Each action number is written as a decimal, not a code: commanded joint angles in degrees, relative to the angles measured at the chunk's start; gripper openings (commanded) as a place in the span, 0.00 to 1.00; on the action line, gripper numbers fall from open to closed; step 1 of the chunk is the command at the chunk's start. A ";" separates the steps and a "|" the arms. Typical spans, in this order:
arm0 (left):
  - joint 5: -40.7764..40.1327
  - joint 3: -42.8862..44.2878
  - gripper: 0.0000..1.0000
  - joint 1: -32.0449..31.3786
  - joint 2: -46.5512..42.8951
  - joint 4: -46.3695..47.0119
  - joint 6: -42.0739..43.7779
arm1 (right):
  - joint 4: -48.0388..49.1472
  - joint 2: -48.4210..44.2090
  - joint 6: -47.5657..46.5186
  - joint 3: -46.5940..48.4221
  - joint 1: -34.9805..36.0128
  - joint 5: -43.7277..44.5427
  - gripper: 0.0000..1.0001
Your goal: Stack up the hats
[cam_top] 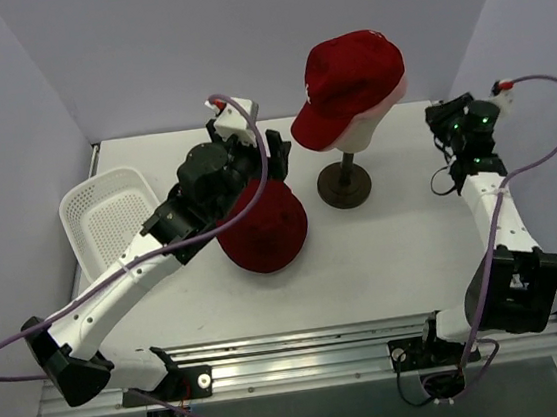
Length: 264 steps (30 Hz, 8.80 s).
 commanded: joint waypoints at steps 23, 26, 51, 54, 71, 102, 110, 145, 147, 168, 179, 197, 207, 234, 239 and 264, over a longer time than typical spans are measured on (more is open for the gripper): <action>12.40 29.27 0.86 6.66 24.38 -8.68 3.67 | -23.78 17.77 -7.41 56.02 0.36 -20.91 0.34; 13.02 28.39 0.86 7.19 24.47 -7.98 3.50 | -23.44 18.04 -8.38 55.94 1.25 -19.51 0.34; 15.22 27.15 0.85 8.86 26.93 -6.39 1.12 | -20.63 11.01 -10.84 45.65 3.88 -16.95 0.33; 15.22 27.16 0.85 8.86 26.93 -6.30 1.04 | -20.63 10.48 -11.02 44.69 4.06 -17.39 0.32; 15.13 27.42 0.85 8.95 27.99 -6.22 0.60 | -21.07 9.95 -12.51 43.98 4.15 -15.81 0.00; 15.74 26.80 0.85 9.21 28.34 -5.43 -0.02 | -21.06 7.93 -7.85 44.68 5.02 -17.22 0.21; 16.27 26.98 0.85 9.21 28.87 -4.99 -0.81 | -24.49 8.20 -9.17 44.77 5.55 -16.08 0.21; 17.24 25.31 0.85 9.12 29.66 -3.14 -2.30 | -28.27 6.97 -14.62 40.13 5.73 -9.13 0.00; 17.41 25.22 0.85 9.04 29.83 -3.05 -2.48 | -27.66 6.44 -14.71 39.06 5.64 -9.57 0.00; 18.29 23.11 0.85 7.98 30.09 -1.03 -3.53 | -24.32 4.86 -15.85 28.96 5.11 -8.78 0.00; 17.94 22.94 0.85 7.46 31.50 -0.50 -3.71 | -22.82 4.95 -16.64 23.86 5.03 -8.96 0.00; 17.77 19.16 0.85 5.70 30.02 1.08 -1.86 | -20.98 3.89 -15.50 20.87 4.15 -11.33 0.00; 14.34 19.16 0.85 5.17 21.67 -1.82 -0.11 | -15.09 2.05 -8.29 20.95 5.11 -14.85 0.00; 10.30 26.10 0.85 -1.51 32.91 -1.03 5.34 | -11.13 -0.50 -6.88 15.33 4.15 -16.34 0.00; 9.50 25.05 0.85 -2.21 31.77 -0.15 6.22 | -10.96 -0.77 -7.06 15.07 3.27 -16.95 0.00; -3.50 26.01 0.72 -3.27 29.30 1.60 18.34 | -11.40 -1.47 -7.15 17.09 1.95 -20.64 0.00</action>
